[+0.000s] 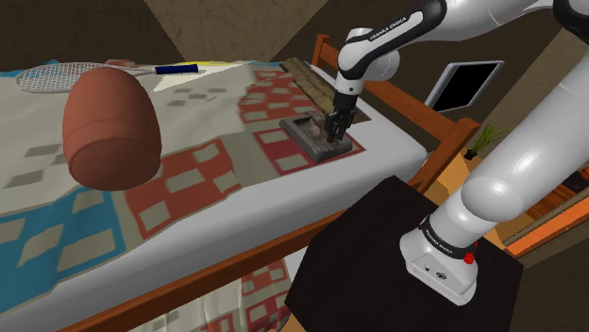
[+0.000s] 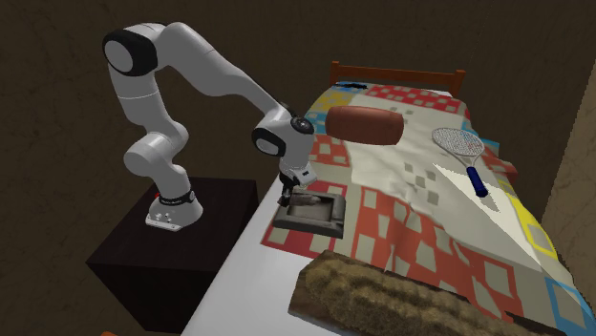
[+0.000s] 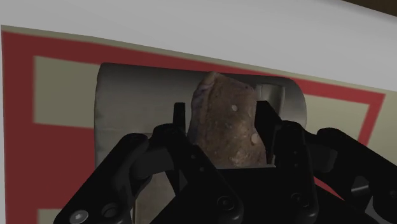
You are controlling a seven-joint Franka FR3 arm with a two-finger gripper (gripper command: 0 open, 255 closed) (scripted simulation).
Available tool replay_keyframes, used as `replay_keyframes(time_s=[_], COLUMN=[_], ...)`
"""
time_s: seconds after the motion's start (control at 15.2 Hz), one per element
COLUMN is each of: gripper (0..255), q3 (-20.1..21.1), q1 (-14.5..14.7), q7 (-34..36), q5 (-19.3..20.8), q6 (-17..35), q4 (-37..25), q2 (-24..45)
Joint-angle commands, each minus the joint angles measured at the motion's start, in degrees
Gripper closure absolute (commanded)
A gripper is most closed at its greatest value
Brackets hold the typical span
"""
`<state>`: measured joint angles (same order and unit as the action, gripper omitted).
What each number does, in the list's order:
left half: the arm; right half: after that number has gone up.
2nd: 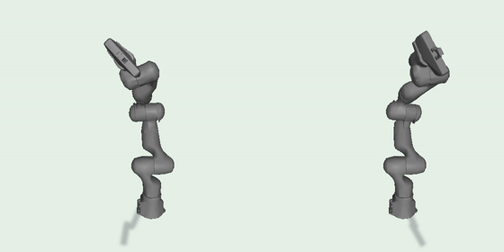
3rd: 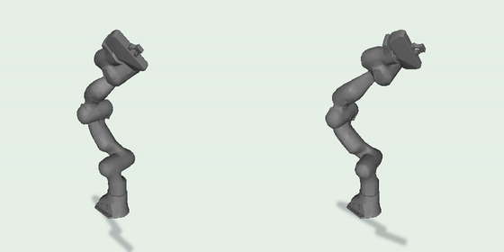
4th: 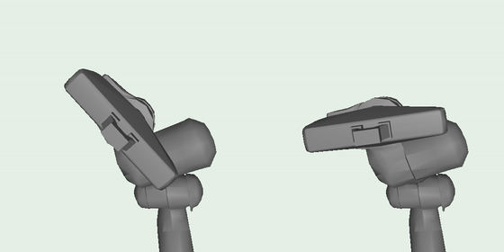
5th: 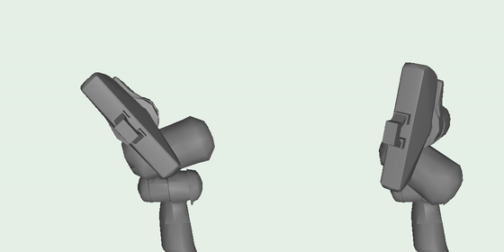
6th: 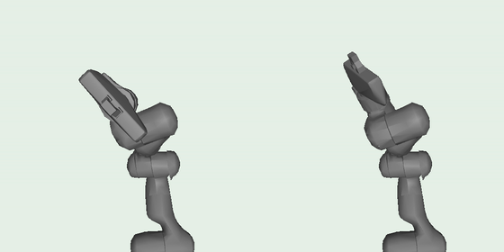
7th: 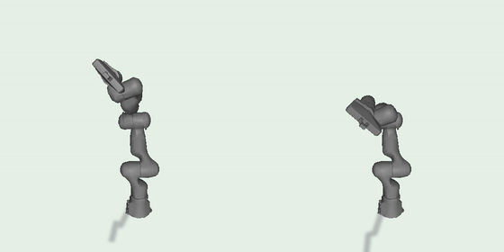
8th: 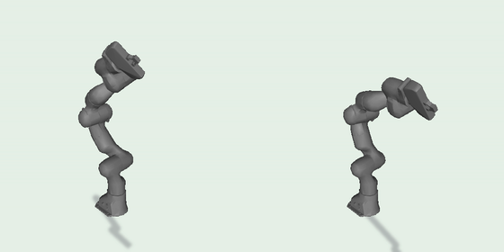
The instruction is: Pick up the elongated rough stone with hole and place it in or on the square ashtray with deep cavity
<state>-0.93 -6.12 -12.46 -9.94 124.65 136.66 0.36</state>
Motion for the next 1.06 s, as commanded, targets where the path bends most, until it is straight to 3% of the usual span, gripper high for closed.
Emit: replay_keyframes(time_s=[0.0, 0.46, 0.99], gripper=[255, 255, 255], q3=[-0.02, -0.02, -0.13], q1=[-0.01, -0.01, -0.12], q7=[0.01, 0.00, 1.11], q5=[0.03, 0.03, 0.81], q6=[0.00, 0.02, -6.23], q4=[0.07, 0.07, -2.09], q2=[0.07, 0.08, -4.07])
